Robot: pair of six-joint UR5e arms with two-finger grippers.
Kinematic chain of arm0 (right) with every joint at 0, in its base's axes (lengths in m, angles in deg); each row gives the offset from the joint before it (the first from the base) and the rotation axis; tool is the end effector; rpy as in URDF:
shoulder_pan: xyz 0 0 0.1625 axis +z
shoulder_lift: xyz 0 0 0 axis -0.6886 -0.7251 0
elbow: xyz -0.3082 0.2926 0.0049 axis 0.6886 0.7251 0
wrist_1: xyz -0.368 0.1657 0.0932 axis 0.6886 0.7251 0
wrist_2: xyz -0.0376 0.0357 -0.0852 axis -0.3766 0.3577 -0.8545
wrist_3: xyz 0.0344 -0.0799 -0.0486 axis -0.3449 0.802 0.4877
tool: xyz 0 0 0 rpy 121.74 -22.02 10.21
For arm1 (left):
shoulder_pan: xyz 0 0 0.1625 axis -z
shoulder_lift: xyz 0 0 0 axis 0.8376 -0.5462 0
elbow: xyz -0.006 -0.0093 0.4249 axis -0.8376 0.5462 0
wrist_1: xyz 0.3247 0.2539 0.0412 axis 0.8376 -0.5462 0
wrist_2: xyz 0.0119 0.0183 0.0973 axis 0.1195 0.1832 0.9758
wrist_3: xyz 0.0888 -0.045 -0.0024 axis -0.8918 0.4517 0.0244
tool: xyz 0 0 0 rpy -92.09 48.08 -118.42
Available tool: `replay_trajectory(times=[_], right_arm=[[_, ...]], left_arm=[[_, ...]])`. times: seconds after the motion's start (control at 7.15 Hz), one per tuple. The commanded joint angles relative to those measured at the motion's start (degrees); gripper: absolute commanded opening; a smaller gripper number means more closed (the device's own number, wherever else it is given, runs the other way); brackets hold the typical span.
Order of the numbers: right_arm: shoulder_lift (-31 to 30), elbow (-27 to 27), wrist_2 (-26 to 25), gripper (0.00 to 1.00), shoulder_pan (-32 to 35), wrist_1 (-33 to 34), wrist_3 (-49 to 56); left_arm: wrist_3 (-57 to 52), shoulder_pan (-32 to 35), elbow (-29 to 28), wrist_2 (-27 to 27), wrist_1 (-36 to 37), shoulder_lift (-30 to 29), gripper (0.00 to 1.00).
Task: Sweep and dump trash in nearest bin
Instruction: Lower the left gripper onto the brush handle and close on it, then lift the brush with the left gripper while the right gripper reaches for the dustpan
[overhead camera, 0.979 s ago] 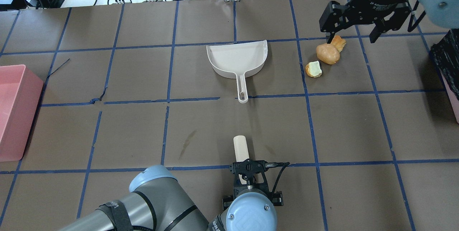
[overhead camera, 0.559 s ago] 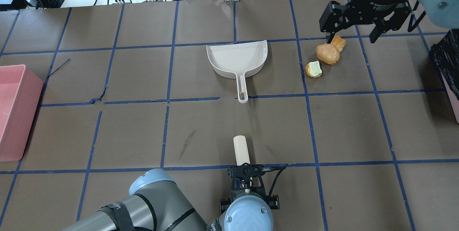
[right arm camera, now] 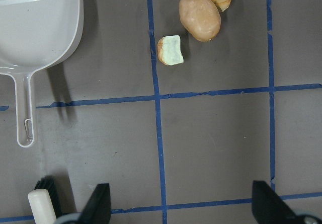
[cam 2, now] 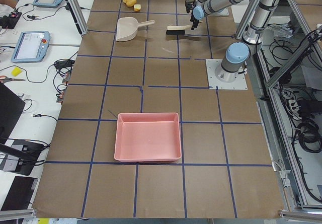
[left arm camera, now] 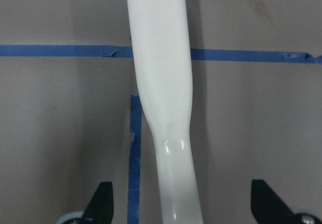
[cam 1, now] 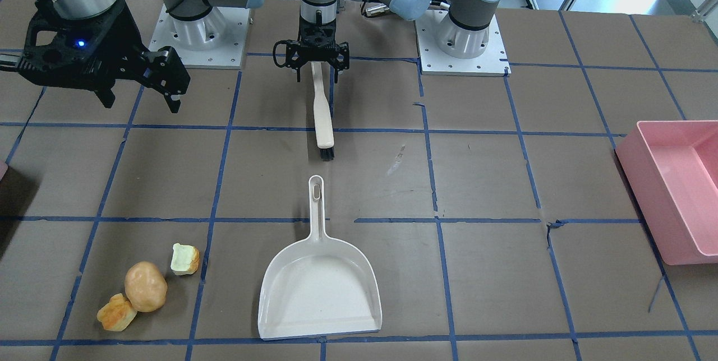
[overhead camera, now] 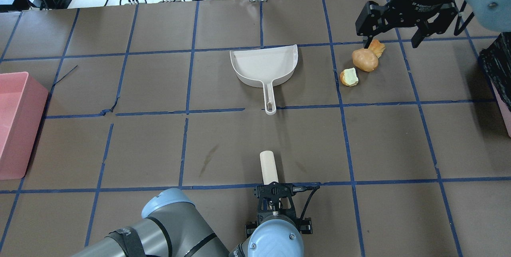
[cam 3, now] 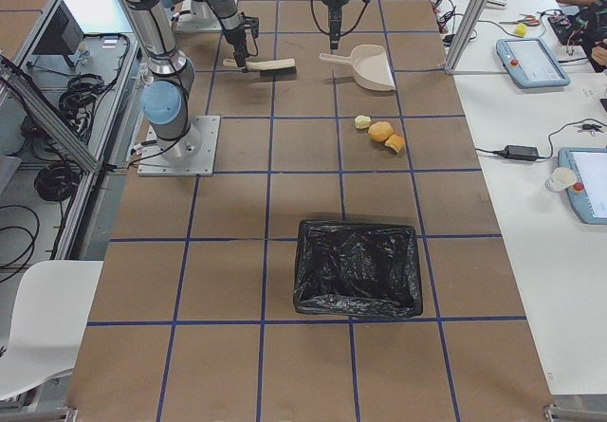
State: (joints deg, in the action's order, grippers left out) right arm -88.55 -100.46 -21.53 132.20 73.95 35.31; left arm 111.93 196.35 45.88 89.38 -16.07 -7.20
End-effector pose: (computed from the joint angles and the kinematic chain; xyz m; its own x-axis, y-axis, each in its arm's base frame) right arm 0.1192 -0.5061 0.5064 -0.9981 0.0582 0.0225 0.0568 0.9966 -0.0589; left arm -0.4011 -0.1808 0.2145 -0.9982 -0.0347 0.0491 -0.0425 0.9850 -0.1672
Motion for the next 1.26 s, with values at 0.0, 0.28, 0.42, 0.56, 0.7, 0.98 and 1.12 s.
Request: replay_trajectory(times=[0.0,0.28,0.42,0.56,0.7,0.98,1.12], right_arm=[[0.00,0.00,0.00,1.00,0.00,0.00,0.00],[0.00,0.00,0.09,1.00,0.00,0.00,0.00],[0.00,0.00,0.09,1.00,0.00,0.09,0.00],[0.00,0.00,0.00,1.00,0.00,0.00,0.00],[0.00,0.00,0.09,1.00,0.00,0.00,0.00],[0.00,0.00,0.09,1.00,0.00,0.00,0.00],[0.00,0.09,0.09,1.00,-0.09,0.70,0.09]], left_arm=[[0.58,0.81,0.06,-0.07,-0.16,0.09,0.96],[0.93,1.08,0.06,0.11,-0.51,0.26,0.75],[0.93,1.08,0.06,0.02,-0.68,0.26,0.34],[1.02,1.17,0.06,-0.50,-0.69,0.35,0.10],[1.45,1.17,0.06,-0.85,-0.77,0.61,0.02],[1.11,1.17,-0.11,-0.77,-3.92,4.64,0.00],[0.76,1.00,-0.72,-0.68,-6.98,7.27,0.00]])
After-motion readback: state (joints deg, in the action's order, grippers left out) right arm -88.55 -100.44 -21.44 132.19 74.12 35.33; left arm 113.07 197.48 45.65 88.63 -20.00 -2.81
